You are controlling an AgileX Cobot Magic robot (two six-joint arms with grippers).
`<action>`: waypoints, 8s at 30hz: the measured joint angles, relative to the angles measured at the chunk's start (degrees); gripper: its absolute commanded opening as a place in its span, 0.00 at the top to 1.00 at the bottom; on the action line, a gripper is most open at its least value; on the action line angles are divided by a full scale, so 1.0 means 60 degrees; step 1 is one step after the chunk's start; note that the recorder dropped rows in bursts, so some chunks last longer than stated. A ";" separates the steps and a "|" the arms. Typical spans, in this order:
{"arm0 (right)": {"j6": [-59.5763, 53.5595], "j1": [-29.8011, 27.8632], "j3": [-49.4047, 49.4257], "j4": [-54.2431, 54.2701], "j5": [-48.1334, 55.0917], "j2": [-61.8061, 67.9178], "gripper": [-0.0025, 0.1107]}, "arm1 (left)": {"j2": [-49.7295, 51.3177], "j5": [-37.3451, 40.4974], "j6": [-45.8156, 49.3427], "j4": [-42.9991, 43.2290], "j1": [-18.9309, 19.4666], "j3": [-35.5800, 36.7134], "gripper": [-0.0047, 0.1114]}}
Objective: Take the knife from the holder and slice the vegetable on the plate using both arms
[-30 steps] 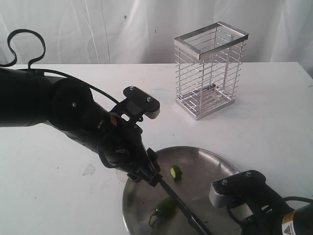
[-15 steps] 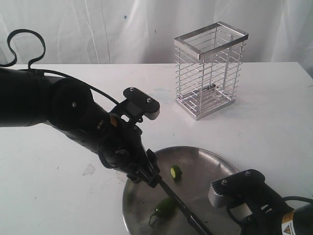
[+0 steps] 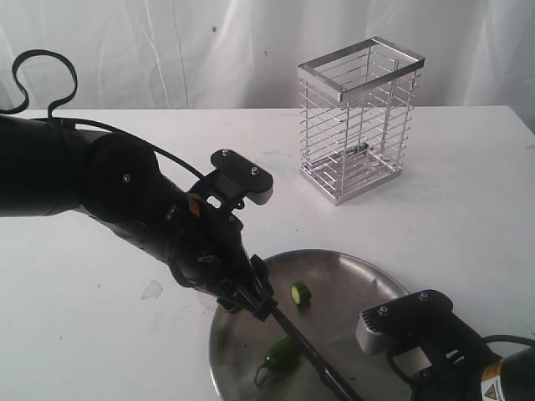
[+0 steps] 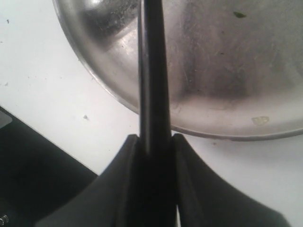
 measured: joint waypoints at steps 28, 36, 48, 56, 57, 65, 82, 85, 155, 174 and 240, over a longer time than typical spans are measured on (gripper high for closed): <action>-0.0441 0.0000 0.0000 0.0435 -0.0150 0.0037 0.98 | 0.0000 0.0222 0.0000 -0.0059 0.0000 0.0000 0.41; -0.0480 0.0000 0.0000 0.0435 -0.0535 0.0687 0.98 | 0.0000 0.0222 0.0000 -0.0272 0.0000 0.0000 0.41; -0.0501 0.0000 0.0000 0.0435 -0.0743 0.0869 0.98 | 0.0000 0.0222 0.0285 -0.0728 0.0000 0.0000 0.41; -0.0501 0.0000 0.0000 0.0435 -0.0757 0.1070 0.98 | 0.0000 0.0166 0.0321 -0.0791 -0.0245 0.0000 0.41; -0.0501 0.0000 0.0000 0.0435 -0.0792 0.1128 0.98 | 0.0000 0.0146 0.0321 -0.0791 -0.0283 0.0000 0.41; -0.0582 0.0000 0.0000 0.0435 -0.0980 0.1394 0.98 | 0.0000 -0.0020 0.0359 -0.0808 -0.0300 0.0000 0.41; -0.0934 0.0000 0.0000 0.0440 -0.0932 0.1455 0.98 | 0.1010 -0.0914 0.0359 -0.0833 -0.0464 0.0000 0.41; -0.0933 0.0000 0.0000 0.0440 -0.0877 0.1455 0.98 | 0.1010 -0.1140 0.0359 -0.0845 -0.0504 0.0000 0.41; -0.1417 0.0000 0.0000 0.0580 -0.0827 0.1907 0.98 | 0.2391 -0.2160 0.0536 -0.0559 -0.0521 -0.0029 0.52; -0.1356 0.0000 -0.0018 0.0626 -0.0850 0.1925 0.98 | 0.0890 -0.1518 0.0574 -0.0053 -0.0521 0.0007 0.44; -0.1310 0.0000 -0.0032 0.0630 -0.0896 0.1935 0.98 | 0.1111 -0.1414 0.0320 0.0744 -0.0452 0.0470 0.40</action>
